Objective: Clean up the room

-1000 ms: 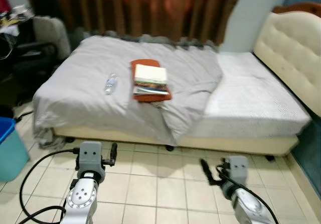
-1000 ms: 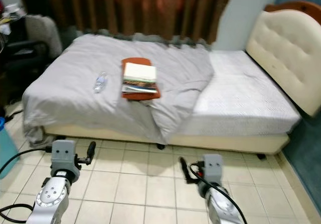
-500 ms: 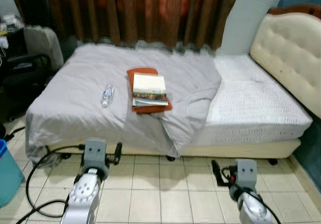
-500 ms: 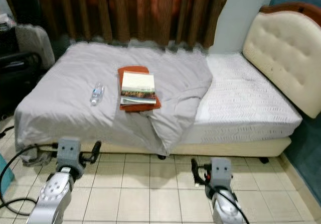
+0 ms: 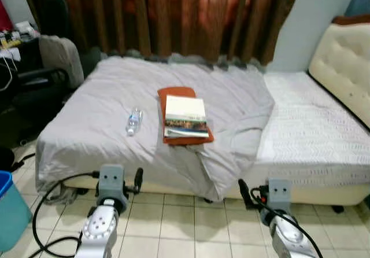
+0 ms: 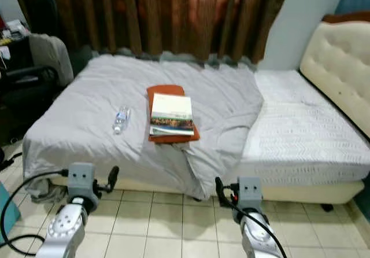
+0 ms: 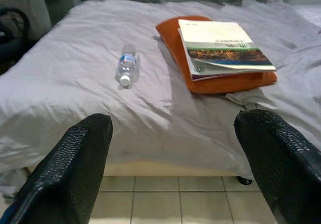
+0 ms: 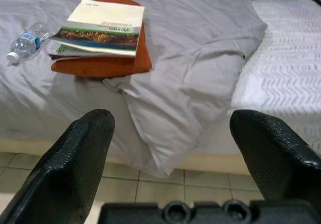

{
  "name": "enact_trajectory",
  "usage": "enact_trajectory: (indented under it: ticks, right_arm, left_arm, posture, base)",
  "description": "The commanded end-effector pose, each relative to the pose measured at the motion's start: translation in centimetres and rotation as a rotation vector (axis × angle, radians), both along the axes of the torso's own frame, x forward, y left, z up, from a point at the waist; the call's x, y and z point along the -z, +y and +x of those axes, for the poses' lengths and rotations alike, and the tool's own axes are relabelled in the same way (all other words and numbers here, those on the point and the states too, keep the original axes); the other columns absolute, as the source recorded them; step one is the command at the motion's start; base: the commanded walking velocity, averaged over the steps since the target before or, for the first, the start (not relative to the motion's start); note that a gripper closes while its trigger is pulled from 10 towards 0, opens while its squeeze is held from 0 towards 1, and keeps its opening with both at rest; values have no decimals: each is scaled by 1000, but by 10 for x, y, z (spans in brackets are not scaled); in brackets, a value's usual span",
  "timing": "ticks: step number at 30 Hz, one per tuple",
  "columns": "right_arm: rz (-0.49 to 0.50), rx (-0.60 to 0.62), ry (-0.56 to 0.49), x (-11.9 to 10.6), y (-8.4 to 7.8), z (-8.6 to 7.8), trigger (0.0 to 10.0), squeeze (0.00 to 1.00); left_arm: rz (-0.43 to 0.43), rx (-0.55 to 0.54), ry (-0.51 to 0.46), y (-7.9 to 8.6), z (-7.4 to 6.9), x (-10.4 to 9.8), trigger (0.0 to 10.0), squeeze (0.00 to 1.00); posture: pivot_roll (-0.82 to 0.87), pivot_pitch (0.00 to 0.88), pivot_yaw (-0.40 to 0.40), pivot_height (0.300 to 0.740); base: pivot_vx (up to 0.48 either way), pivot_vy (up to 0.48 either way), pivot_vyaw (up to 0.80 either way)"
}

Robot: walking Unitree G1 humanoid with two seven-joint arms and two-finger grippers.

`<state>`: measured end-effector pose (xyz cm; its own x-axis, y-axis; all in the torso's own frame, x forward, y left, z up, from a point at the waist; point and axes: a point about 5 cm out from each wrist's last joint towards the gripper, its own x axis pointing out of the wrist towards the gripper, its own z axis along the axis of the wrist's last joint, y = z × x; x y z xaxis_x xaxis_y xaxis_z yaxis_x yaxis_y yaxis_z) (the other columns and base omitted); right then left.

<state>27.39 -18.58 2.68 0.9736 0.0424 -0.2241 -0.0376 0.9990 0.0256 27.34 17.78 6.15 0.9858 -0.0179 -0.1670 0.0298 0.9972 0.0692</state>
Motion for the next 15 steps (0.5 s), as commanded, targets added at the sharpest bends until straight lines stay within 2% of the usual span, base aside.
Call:
enact_trajectory:
  ticks: [1, 9, 15]
  right_arm:
    - [9, -30, -20, -4, 9, 5, 10000, 0]
    - [14, -44, -10, -1, 11, 3, 10000, 0]
    - [18, -51, -14, -2, 12, 6, 10000, 0]
  left_arm:
    - [18, -28, -20, 11, 1, -6, 10000, 0]
    - [11, -37, -14, 12, -3, -5, 10000, 0]
    - [33, -12, -21, 11, 0, -8, 10000, 0]
  posture:
    - [93, 0, -80, 740]
    - [101, 0, -81, 740]
    - [103, 0, -81, 740]
  base:
    - [461, 0, 0]
    - [461, 0, 0]
    - [461, 0, 0]
